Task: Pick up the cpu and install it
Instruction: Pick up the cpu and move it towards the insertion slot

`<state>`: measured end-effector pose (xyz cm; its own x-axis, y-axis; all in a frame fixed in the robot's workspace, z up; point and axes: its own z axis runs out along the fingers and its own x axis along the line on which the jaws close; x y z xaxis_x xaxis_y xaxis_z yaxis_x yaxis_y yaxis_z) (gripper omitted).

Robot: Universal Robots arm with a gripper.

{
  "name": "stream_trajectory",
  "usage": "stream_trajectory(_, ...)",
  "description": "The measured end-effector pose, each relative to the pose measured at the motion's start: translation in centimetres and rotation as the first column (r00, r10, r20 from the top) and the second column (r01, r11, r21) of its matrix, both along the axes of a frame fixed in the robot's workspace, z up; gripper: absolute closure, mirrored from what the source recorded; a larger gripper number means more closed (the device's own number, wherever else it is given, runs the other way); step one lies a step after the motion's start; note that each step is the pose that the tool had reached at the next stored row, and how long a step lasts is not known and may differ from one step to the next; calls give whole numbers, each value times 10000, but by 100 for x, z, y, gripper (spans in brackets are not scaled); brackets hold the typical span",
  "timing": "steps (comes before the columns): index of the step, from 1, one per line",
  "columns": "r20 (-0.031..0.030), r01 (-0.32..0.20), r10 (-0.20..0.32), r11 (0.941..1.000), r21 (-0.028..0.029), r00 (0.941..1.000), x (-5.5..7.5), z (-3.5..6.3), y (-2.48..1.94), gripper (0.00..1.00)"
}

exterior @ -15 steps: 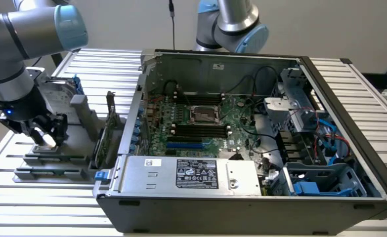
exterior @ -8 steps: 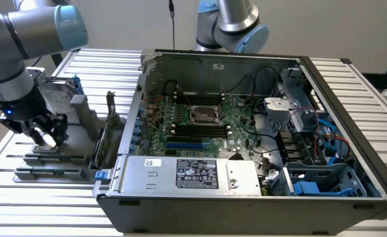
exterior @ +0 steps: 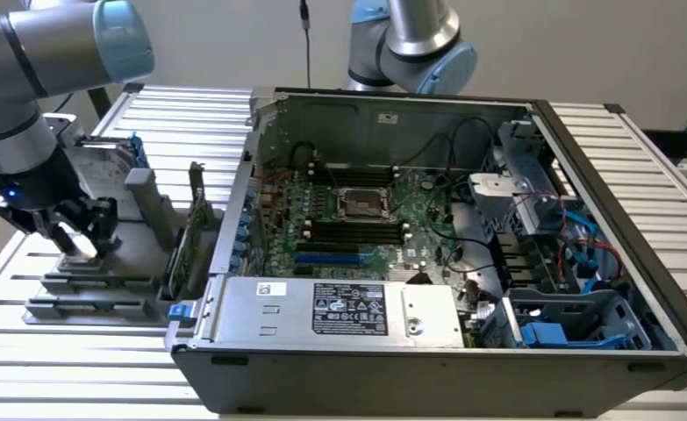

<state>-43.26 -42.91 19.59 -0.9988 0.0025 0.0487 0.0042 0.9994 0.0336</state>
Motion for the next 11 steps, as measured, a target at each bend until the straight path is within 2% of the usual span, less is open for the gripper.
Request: stream_trajectory(11,-36,-31,31,10000,0,10000,66,481,0,45)
